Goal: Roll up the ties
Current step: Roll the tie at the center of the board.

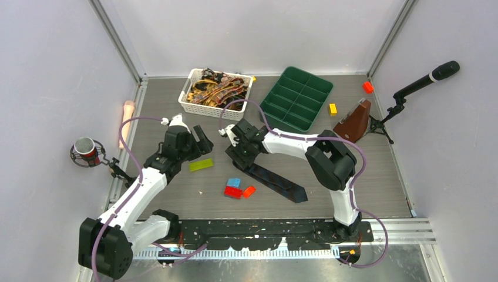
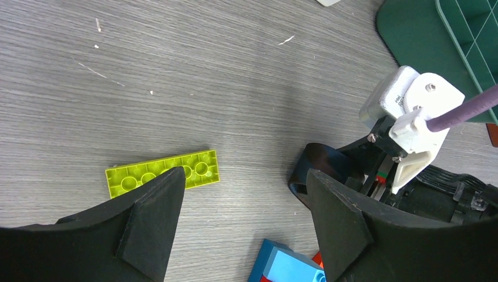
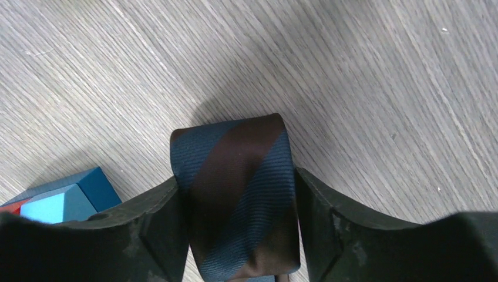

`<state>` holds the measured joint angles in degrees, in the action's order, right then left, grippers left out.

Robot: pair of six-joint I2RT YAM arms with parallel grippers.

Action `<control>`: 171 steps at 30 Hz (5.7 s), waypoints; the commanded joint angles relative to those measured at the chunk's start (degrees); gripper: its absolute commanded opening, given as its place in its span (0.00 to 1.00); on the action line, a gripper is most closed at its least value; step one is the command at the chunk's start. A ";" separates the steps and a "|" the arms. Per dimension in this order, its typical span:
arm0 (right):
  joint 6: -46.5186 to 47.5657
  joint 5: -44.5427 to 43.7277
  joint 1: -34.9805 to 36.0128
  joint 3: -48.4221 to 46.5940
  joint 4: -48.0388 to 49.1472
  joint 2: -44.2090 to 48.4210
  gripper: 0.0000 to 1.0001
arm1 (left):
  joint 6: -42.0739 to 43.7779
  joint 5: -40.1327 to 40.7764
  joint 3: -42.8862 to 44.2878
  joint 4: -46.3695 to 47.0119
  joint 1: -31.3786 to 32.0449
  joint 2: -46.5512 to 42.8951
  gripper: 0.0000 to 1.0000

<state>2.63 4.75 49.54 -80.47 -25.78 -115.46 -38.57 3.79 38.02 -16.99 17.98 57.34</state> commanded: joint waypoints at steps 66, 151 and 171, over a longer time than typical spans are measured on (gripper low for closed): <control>-40.95 -9.55 -8.49 15.33 17.91 11.24 0.19 | 8.21 -22.97 2.07 25.63 1.80 24.73 0.86; -40.64 0.62 -4.36 25.44 18.83 18.50 0.11 | 10.05 -37.44 1.34 29.68 3.17 34.81 0.80; -40.32 0.03 -4.36 26.14 18.93 19.17 0.11 | 11.16 -35.63 5.72 17.27 7.07 34.88 0.80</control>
<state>-37.65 5.85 44.91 -55.27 -7.97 -96.79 -29.23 -32.16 41.95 4.34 24.75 92.40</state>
